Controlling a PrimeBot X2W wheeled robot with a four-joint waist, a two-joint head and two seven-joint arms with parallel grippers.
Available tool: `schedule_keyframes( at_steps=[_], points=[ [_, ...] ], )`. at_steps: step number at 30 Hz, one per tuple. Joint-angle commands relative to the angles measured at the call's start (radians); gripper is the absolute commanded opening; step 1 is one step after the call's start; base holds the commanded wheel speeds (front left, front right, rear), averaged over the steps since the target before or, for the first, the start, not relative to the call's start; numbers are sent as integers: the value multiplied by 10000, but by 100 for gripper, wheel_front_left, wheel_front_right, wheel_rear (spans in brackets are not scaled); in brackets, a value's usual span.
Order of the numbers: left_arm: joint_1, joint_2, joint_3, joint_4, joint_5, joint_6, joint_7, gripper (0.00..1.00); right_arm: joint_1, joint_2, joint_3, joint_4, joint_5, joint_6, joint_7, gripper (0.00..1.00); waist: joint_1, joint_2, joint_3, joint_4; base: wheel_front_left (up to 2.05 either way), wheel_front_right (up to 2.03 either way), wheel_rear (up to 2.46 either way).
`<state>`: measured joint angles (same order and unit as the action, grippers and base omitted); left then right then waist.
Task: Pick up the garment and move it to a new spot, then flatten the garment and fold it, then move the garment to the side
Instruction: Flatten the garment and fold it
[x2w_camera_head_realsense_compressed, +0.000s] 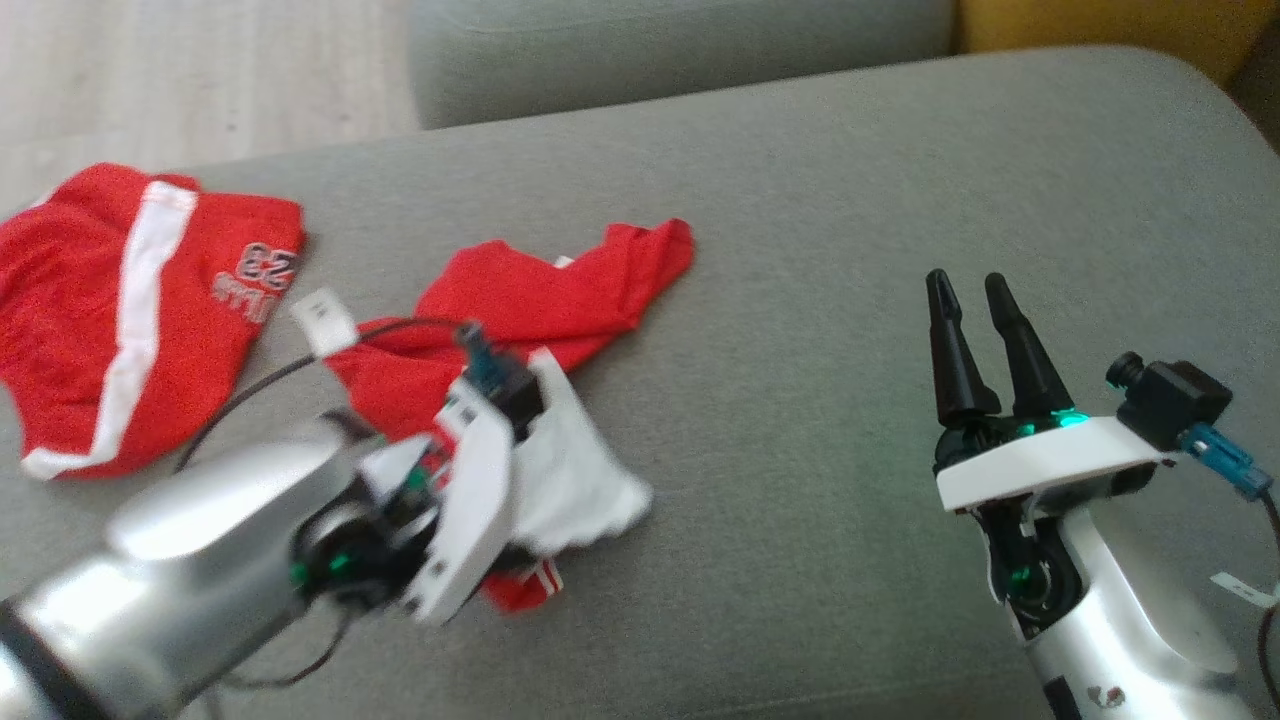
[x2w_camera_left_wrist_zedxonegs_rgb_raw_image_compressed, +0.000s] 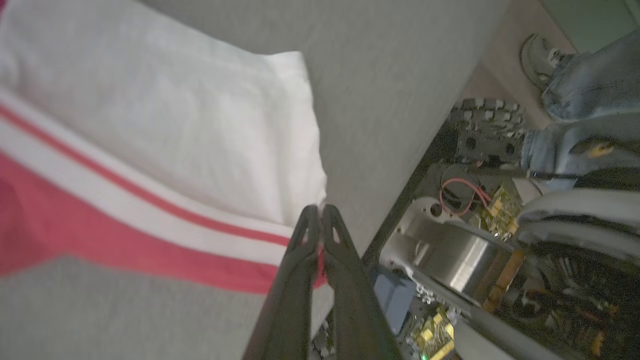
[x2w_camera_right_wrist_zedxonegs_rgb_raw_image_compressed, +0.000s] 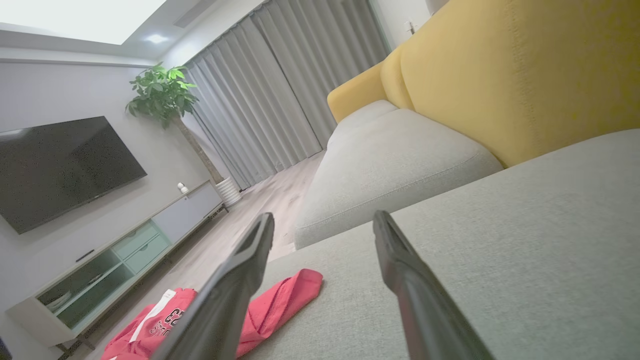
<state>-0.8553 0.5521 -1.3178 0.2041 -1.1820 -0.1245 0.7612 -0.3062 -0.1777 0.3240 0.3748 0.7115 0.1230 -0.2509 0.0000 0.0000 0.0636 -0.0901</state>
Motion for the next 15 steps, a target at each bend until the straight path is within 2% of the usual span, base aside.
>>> schedule_keyframes(
  at_steps=[1,4,7,12,13,14,15],
  points=[
    [-82,746,379,-546,-85,-60,466,0,-164,-97,192,-271,-55,77,-108,100,0,0,-275,413,0,0,0],
    [396,1565,378,-1081,-381,-60,1376,0,-126,-107,184,-252,-54,77,-108,100,0,0,-302,652,0,0,0],
    [699,2157,377,-1102,-234,-60,1999,0,-153,-141,181,-261,-57,77,-97,100,0,0,-223,826,0,0,0],
    [928,2469,377,-637,86,-60,1994,0,-258,-205,192,-288,-42,77,-68,100,0,0,-77,925,0,0,0],
    [937,2461,377,-522,258,-60,1851,12,-280,-222,196,-289,-35,77,-63,100,0,0,-51,942,0,0,0],
    [950,2413,377,-398,307,-61,1662,65,-291,-242,195,-282,-27,77,-62,100,0,0,-38,970,0,0,0],
    [977,2340,403,-282,237,-61,1433,100,-293,-259,199,-267,-19,77,-54,100,0,0,-34,1001,0,0,0]
  ],
)
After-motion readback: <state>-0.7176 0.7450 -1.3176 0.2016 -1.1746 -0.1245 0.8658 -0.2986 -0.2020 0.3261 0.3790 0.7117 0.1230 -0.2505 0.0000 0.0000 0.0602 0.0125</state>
